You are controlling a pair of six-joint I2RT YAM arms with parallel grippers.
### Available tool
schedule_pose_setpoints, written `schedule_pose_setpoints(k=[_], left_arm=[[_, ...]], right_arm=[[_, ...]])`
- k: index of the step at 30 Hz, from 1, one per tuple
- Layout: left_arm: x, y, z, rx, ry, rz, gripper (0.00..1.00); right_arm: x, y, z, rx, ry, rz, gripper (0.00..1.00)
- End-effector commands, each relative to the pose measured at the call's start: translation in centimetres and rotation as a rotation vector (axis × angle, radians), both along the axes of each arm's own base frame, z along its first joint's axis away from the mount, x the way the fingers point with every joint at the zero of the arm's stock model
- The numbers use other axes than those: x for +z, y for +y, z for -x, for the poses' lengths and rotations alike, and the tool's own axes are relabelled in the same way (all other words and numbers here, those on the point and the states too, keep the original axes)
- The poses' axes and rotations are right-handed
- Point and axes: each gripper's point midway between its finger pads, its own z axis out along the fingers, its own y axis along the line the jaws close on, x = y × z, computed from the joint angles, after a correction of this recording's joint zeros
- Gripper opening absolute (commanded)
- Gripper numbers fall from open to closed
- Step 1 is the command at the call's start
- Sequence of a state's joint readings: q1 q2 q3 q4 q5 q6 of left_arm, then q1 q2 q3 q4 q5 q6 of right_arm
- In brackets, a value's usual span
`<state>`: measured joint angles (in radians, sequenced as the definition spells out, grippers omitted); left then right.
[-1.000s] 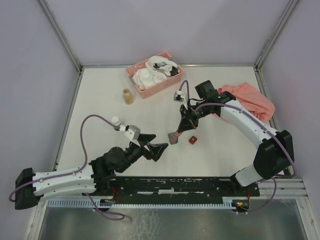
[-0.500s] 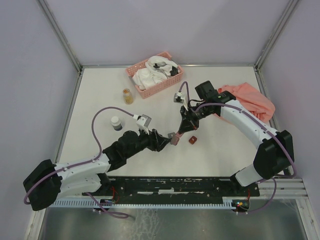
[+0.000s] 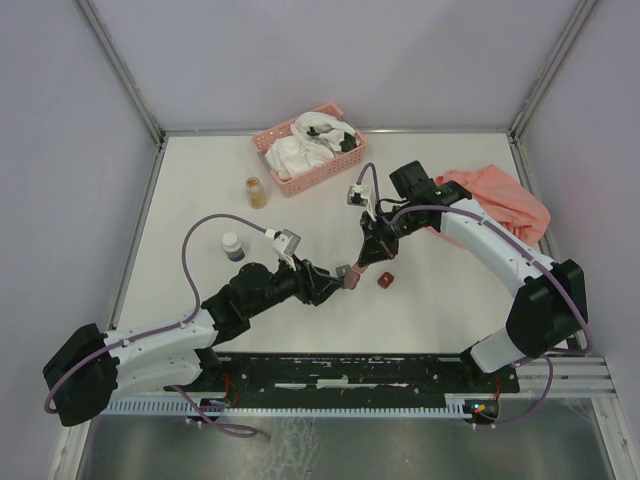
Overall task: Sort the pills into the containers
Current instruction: Open the pill container at the center of the board.
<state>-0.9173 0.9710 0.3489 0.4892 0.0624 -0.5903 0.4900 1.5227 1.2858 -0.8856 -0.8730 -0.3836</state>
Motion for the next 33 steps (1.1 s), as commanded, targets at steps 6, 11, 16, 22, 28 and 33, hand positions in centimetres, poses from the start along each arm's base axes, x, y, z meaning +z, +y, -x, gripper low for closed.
schedule_pose_setpoints(k=[6,11,16,22,28,33], left_arm=[[-0.4,-2.0,0.2,-0.071,0.037,0.019,0.63],[-1.7,-1.9,-0.5,-0.037,0.056,-0.028,0.58],[-2.9,-1.3,-1.5,0.020,0.071,-0.079,0.52],[-1.3,-1.7,-0.2,-0.067,0.011,-0.056,0.54],[0.2,-0.6,1.0,-0.095,-0.049,-0.025,0.61],[1.6,-1.2,0.9,-0.094,-0.044,0.032,0.69]], right_arm=[[1.3,0.6,-0.6,0.018,-0.044,-0.027,0.02],[1.4,0.6,-0.5,0.022,-0.040,-0.033,0.02],[1.5,0.6,-0.3,0.028,-0.040,-0.038,0.02],[1.2,0.4,-0.8,0.011,-0.056,-0.013,0.02],[0.8,0.2,-1.2,-0.005,-0.062,0.006,0.02],[0.7,0.4,-1.0,0.003,-0.058,0.008,0.02]])
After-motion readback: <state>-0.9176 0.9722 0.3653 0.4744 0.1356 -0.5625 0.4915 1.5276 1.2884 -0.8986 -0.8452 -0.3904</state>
